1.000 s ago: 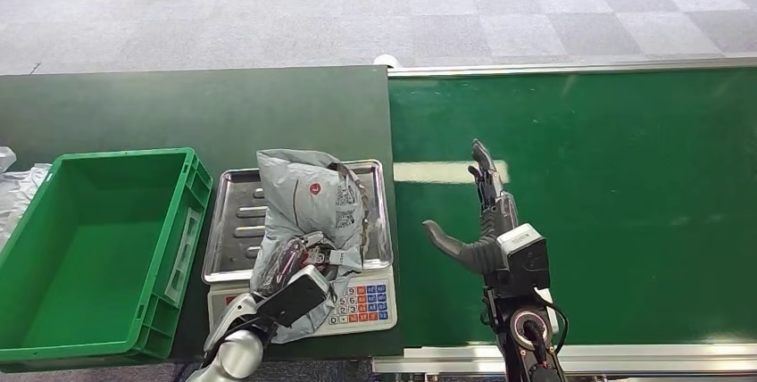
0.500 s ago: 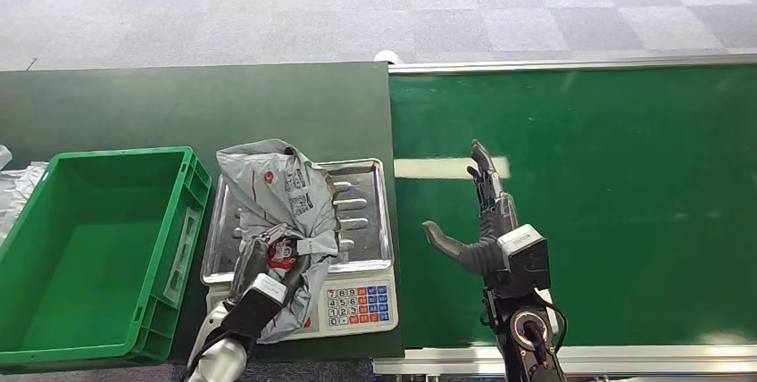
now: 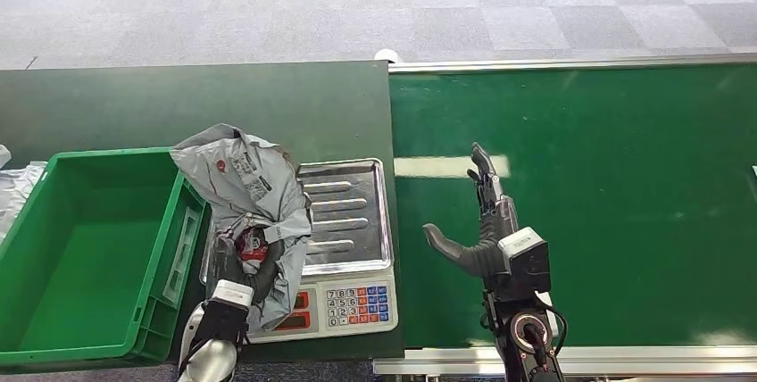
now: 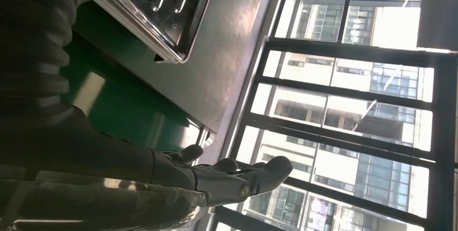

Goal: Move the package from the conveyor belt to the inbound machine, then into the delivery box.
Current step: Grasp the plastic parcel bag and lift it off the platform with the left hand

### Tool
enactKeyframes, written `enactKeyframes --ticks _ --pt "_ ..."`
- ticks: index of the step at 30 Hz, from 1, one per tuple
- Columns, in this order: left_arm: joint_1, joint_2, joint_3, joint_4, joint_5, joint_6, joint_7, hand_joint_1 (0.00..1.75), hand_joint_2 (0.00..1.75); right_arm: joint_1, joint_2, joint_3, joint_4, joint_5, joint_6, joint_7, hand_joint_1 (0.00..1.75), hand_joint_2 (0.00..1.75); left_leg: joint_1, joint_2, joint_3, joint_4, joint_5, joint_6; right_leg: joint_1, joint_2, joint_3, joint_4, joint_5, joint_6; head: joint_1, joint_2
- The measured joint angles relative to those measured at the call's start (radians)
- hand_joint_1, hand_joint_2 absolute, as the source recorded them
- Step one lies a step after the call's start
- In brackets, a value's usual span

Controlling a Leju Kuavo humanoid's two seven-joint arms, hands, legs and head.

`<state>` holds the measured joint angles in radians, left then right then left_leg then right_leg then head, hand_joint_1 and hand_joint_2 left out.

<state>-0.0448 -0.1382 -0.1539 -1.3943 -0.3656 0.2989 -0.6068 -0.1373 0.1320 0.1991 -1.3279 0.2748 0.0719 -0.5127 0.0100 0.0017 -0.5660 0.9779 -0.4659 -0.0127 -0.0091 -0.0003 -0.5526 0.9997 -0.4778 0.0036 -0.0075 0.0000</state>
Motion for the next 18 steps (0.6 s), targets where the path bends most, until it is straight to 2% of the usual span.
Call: enactKeyframes --ticks 6,9,14,18 --pt "0.008 -0.007 0.024 -0.08 0.132 0.141 -0.086 1.75 1.75 0.004 0.0 0.0 0.0 -0.008 -0.009 -0.01 0.0 1.75 0.0 0.0 -0.001 0.0 0.0 0.0 0.0 0.0 -0.001 0.0 0.0 0.0 0.0 0.0" --pt "0.009 -0.002 0.021 -0.125 0.181 0.21 -0.088 1.75 1.75 0.004 0.0 0.0 0.0 -0.01 -0.012 -0.01 0.0 1.75 0.0 0.0 -0.001 0.0 0.0 0.0 0.0 0.0 -0.001 0.0 0.0 0.0 0.0 0.0" --pt "0.008 0.008 0.006 -0.166 0.22 0.261 -0.088 1.75 1.75 0.005 0.0 -0.001 0.0 -0.012 -0.019 -0.012 0.0 1.75 0.0 0.0 -0.001 0.0 0.0 0.0 0.0 0.0 -0.001 0.0 0.0 0.0 0.0 0.0" --pt "0.007 0.015 -0.004 -0.193 0.215 0.361 -0.088 1.75 1.75 0.005 0.001 -0.001 0.001 -0.013 -0.02 -0.012 0.0 1.75 0.0 0.0 -0.001 0.0 0.0 0.0 0.0 0.0 -0.001 0.0 0.0 0.0 0.0 0.0"
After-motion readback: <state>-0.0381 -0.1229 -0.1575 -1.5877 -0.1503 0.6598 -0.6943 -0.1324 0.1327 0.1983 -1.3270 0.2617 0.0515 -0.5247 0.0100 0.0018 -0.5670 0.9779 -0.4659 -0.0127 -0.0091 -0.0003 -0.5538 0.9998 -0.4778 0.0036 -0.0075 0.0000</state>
